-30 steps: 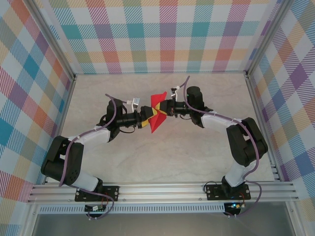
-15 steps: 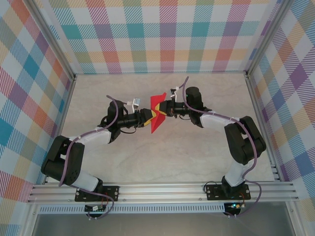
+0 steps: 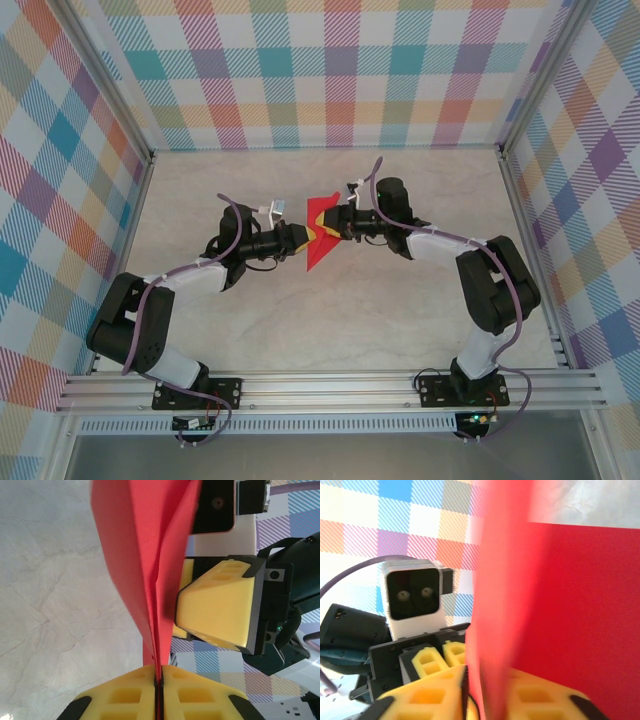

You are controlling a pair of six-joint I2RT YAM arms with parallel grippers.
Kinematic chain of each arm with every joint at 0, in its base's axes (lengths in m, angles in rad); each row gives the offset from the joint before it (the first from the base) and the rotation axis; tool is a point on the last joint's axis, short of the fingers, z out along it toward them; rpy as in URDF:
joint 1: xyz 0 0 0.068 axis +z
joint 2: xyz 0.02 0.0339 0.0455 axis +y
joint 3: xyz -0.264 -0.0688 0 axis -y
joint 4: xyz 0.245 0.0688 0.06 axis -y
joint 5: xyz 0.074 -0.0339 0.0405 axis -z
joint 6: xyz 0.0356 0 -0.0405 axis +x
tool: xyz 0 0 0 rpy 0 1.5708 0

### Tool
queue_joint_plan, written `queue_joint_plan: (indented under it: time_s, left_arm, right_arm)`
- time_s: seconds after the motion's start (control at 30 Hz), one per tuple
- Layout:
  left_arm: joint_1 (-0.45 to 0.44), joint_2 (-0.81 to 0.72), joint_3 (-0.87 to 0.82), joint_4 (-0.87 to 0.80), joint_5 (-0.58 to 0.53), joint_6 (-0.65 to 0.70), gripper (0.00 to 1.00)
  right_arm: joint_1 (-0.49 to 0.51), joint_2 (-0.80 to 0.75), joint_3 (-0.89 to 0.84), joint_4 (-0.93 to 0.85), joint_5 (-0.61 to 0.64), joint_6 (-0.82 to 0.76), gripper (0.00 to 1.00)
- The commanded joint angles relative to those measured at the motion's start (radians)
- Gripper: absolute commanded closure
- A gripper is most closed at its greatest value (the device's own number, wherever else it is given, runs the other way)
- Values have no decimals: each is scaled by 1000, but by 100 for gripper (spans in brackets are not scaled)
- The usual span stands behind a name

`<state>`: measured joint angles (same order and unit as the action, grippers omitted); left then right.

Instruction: Fold a paper plane with a square sheet of paper (pick it up from the middle)

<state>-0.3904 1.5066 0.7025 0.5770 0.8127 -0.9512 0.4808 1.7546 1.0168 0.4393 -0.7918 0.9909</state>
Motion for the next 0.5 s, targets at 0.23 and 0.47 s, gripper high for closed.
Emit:
queue_joint_plan:
  time_s: [0.23,0.47]
  left_arm:
    - [-10,-58,106,-523,-207,356,92]
    - [-63,-97,302,-1081,-732,617,92]
  right_arm:
    - [-10,-260,-3,-539,457,-248,40]
    - [-10,-430,-107,-717,781,-243,23]
